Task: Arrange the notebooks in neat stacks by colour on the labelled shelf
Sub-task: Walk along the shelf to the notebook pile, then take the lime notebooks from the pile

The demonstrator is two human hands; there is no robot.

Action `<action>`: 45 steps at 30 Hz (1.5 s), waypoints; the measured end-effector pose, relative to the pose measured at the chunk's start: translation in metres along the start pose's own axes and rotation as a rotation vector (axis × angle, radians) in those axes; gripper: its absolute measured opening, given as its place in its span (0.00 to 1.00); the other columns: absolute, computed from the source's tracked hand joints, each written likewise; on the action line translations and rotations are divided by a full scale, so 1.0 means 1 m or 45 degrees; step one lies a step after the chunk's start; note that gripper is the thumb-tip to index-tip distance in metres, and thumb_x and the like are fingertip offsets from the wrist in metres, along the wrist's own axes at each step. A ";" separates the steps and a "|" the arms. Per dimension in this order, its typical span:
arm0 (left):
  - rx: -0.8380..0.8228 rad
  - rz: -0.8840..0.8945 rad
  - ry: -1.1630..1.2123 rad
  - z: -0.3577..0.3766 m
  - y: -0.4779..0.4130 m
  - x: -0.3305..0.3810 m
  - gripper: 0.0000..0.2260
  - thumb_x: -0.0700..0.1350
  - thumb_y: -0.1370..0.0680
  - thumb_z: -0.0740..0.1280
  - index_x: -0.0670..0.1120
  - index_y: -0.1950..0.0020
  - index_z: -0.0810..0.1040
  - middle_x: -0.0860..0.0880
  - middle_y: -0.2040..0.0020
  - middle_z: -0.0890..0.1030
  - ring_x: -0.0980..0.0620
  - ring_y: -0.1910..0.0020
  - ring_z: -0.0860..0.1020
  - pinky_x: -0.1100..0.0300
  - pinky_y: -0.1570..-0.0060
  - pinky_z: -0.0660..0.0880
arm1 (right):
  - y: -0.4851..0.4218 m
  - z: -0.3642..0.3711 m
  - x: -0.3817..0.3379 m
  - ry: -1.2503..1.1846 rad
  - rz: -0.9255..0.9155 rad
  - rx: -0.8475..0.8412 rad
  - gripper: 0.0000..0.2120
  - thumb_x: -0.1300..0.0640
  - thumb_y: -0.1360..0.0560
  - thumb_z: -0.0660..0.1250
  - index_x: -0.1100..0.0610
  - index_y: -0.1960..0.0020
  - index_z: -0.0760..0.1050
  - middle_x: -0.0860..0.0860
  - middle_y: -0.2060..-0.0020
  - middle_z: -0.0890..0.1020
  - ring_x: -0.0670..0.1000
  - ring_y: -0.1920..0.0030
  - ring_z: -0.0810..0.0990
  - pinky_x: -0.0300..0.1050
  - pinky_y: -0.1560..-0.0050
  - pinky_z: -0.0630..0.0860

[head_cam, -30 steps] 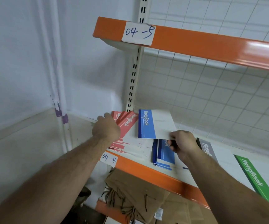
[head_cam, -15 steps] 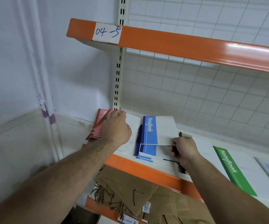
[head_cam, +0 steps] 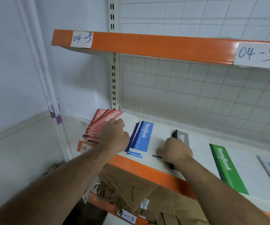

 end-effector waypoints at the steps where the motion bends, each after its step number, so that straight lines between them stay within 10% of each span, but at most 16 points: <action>1: -0.003 -0.006 -0.003 -0.001 0.003 0.001 0.13 0.46 0.22 0.68 0.46 0.38 0.76 0.49 0.43 0.77 0.52 0.46 0.74 0.56 0.47 0.76 | -0.002 0.000 0.001 -0.002 -0.014 -0.009 0.09 0.47 0.27 0.65 0.53 0.55 0.75 0.48 0.61 0.80 0.49 0.62 0.78 0.39 0.71 0.65; 13: -0.076 0.053 0.000 0.006 0.016 0.026 0.12 0.50 0.20 0.66 0.47 0.39 0.74 0.51 0.42 0.76 0.52 0.43 0.74 0.53 0.46 0.78 | 0.010 0.004 0.004 -0.101 -0.015 -0.001 0.10 0.47 0.25 0.62 0.53 0.53 0.77 0.48 0.61 0.78 0.50 0.60 0.77 0.40 0.68 0.69; 22: -0.344 0.483 0.094 0.049 0.023 0.104 0.20 0.52 0.20 0.62 0.48 0.29 0.72 0.52 0.30 0.72 0.49 0.29 0.66 0.55 0.33 0.65 | 0.067 -0.047 0.044 -0.117 0.200 0.400 0.21 0.42 0.21 0.59 0.54 0.38 0.77 0.54 0.41 0.79 0.57 0.39 0.75 0.47 0.45 0.73; 28: -0.675 0.889 0.021 0.091 0.080 0.178 0.29 0.60 0.19 0.55 0.53 0.19 0.57 0.52 0.19 0.55 0.50 0.20 0.50 0.48 0.22 0.49 | 0.133 -0.040 0.100 0.179 0.442 0.262 0.33 0.32 0.23 0.54 0.47 0.23 0.62 0.53 0.24 0.64 0.58 0.24 0.59 0.58 0.27 0.60; 45: -1.050 1.644 0.038 0.102 0.339 0.367 0.29 0.63 0.18 0.48 0.57 0.18 0.49 0.53 0.18 0.48 0.49 0.19 0.44 0.42 0.23 0.40 | 0.417 -0.049 0.276 0.116 1.218 0.273 0.36 0.28 0.24 0.52 0.42 0.20 0.53 0.49 0.20 0.55 0.55 0.21 0.52 0.61 0.23 0.52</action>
Point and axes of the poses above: each hand's wrist, its own y-axis away from the middle knuckle, its own z-axis out of the palm, x = y × z, the point moved 10 cm from there along -y, towards the middle knuckle
